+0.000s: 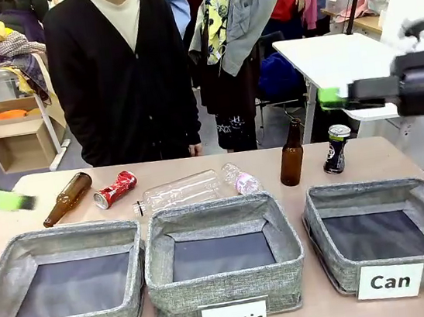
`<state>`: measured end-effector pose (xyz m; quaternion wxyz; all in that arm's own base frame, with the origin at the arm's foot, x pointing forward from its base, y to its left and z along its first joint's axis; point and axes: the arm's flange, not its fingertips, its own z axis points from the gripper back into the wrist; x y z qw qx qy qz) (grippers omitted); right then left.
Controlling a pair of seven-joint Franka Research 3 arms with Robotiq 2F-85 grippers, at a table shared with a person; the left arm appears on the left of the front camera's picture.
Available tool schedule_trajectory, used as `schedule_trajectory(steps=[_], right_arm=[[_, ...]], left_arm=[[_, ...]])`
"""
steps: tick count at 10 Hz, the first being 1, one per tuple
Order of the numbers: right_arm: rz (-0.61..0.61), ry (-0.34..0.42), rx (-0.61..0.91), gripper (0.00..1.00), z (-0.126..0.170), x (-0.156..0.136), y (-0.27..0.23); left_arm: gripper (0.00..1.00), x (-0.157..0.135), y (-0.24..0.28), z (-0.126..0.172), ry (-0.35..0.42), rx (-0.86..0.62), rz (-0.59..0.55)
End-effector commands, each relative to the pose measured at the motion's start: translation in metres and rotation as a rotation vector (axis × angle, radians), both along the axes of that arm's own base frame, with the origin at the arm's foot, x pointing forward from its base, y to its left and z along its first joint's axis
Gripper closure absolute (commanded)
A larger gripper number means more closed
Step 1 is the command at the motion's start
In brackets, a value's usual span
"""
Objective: Sort the can waste into the basket.
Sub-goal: Pick up the can waste from the table and place it in the right Fabric basket.
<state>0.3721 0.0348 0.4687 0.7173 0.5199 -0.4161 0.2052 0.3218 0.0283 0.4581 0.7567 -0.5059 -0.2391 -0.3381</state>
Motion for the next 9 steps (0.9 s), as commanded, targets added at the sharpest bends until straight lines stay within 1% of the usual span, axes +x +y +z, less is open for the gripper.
schedule_trajectory(steps=[1, 2, 3, 4, 5, 6, 7, 9], right_arm=[[0.026, 0.081, 0.021, 0.00, -0.125, -0.131, -0.042], [0.007, 0.192, 0.072, 0.00, -0.150, -0.142, -0.057], [-0.021, 0.292, 0.128, 0.00, -0.167, -0.148, -0.064], [-0.008, 0.347, 0.156, 0.00, -0.175, -0.157, -0.068], [-0.005, 0.367, 0.162, 0.00, -0.175, -0.166, -0.072], [-0.073, 0.341, 0.078, 0.00, -0.167, -0.175, -0.075], [-0.022, 0.379, 0.218, 0.00, -0.168, -0.028, -0.130], [-0.022, 0.379, 0.218, 0.00, -0.168, -0.028, -0.130]], left_arm=[[0.00, 0.020, 0.065, -0.041, 0.099, -0.180, 0.127], [0.00, 0.019, 0.070, -0.056, 0.129, -0.268, 0.204], [0.00, 0.018, 0.082, -0.069, 0.168, -0.306, 0.289], [0.00, 0.017, 0.095, -0.081, 0.178, -0.339, 0.323], [0.00, 0.013, 0.087, -0.084, 0.190, -0.370, 0.366], [0.00, 0.002, 0.103, -0.080, 0.189, -0.307, 0.310], [0.00, 0.002, 0.103, -0.080, 0.189, -0.307, 0.310], [0.00, 0.002, 0.103, -0.080, 0.189, -0.307, 0.310]])
